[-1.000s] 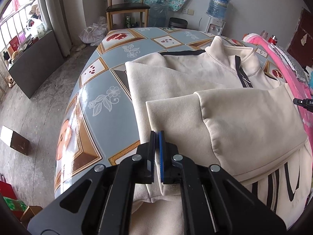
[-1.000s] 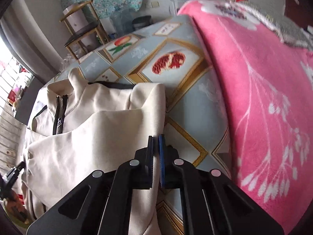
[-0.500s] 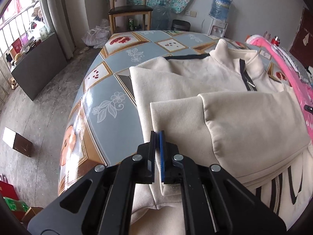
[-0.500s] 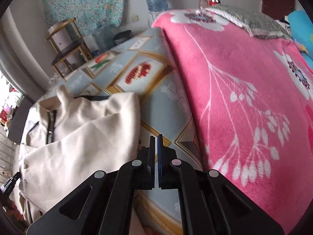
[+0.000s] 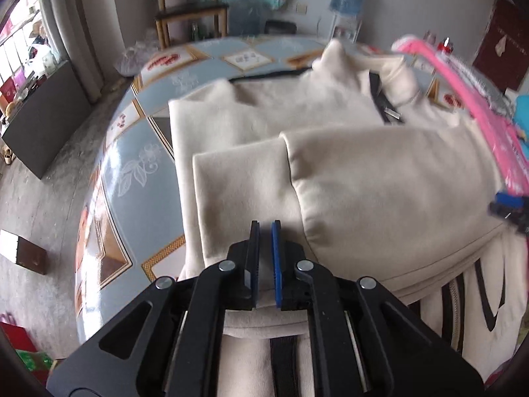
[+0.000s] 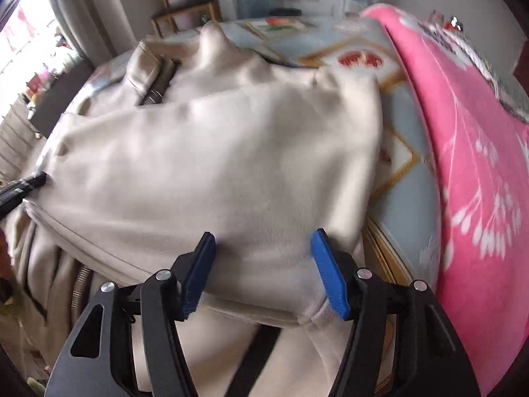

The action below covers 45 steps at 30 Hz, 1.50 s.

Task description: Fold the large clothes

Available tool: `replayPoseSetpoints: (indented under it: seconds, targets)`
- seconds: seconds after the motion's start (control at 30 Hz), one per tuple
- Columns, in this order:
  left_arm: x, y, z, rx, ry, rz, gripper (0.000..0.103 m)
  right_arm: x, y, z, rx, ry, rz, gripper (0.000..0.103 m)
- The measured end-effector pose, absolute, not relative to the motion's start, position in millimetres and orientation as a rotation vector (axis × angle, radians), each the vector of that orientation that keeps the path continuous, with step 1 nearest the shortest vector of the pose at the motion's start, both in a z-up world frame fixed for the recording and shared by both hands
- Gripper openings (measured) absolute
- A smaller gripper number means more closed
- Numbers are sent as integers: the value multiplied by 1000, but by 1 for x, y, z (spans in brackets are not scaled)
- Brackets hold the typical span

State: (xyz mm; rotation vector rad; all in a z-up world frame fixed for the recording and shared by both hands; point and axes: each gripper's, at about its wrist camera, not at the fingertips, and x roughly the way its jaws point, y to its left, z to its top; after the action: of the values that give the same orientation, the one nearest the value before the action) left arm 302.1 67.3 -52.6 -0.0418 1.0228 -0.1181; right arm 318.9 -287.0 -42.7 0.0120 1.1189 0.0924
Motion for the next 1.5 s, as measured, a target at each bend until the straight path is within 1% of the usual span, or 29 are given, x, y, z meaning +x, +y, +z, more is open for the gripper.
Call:
replayPoseSetpoints:
  seconds: [0.07,0.17,0.23,0.37,0.4,0.43,0.47,0.53,0.63,0.8,0.87,1.0,1.1,1.27,1.5]
  targets:
    - [297,73,-48,-67,1022,-110,7,313,-287,-33,40,1115,79,60]
    - [281,72,-33,-41,977,-135,8,296,-282,-10,47,1055,95,60]
    - [270,68,-30,-9,990,-144,17,283,-278,-4,54,1047,94,60]
    - [240,72,-32,-4,1032,-148,18,251,-276,0,108,1053,105,60]
    - [229,76,-32,-14,1037,-149,23,238,-276,3,113,1049,101,61]
    - [218,80,-31,-23,1038,-149,29,229,-278,3,118,1046,96,64]
    - [207,84,-30,-30,1037,-146,32,216,-279,6,125,1043,92,70]
    - [185,93,-29,-42,1038,-133,36,194,-281,9,134,1032,89,76]
    - [150,108,-28,-83,1040,-118,41,163,-282,9,136,1032,68,78]
    - [100,120,-36,-107,1050,-87,41,126,-277,-2,107,1053,30,78]
    - [88,121,-41,-114,1055,-79,41,116,-267,-5,102,1049,67,78]
    - [66,120,-47,-99,1048,-55,41,105,-246,-7,-9,1034,47,78]
    - [52,121,-51,-93,1050,-49,41,96,-248,-8,-26,1027,26,78]
    - [34,124,-63,-147,1076,-56,41,75,-277,-8,20,1019,-40,78]
    - [26,137,-68,-247,1059,-92,41,51,-321,-14,184,1017,-89,78]
